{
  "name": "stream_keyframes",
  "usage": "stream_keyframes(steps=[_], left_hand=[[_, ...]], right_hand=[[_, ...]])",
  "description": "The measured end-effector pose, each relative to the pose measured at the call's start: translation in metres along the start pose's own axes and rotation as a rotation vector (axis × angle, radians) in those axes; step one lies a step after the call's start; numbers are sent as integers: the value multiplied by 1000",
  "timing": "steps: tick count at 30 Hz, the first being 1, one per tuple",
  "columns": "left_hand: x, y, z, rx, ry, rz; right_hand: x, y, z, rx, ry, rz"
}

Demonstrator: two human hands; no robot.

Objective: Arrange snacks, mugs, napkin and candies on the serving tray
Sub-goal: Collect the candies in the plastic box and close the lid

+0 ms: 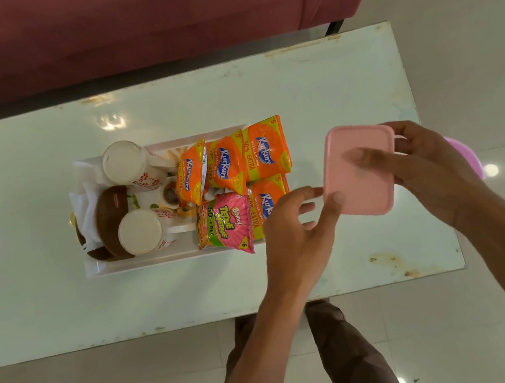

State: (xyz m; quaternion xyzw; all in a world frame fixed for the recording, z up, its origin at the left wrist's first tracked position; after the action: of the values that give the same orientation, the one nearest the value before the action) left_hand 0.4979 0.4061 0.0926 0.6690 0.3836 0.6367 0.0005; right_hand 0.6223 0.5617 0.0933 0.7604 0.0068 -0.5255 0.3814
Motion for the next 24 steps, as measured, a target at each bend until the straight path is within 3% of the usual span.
stream_keyframes(steps=[3,11,18,24], left_hand=[[-2,-8,5,63,-25,-7],[-11,-40,26,77,-269,-50],[-12,-59,43,31,-334,-58],[-15,-74,56,-23,-342,-102]], right_hand=[[21,-8,1,187,16,70],[57,-22,22,339,-14,142],[66,-38,24,347,53,186],[75,-45,27,219,55,259]])
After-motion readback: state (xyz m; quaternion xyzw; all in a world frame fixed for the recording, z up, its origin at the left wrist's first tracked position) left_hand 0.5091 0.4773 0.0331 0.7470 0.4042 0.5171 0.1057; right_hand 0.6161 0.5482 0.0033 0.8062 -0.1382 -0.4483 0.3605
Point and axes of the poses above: each hand's wrist, its own y-axis away from the middle knuckle, its own z-axis out of the palm, x = y × z, the point moved 6 cm from there along -y, towards the middle knuckle, and after that the axes turned 1 degree about z, right-handed, at the moved point
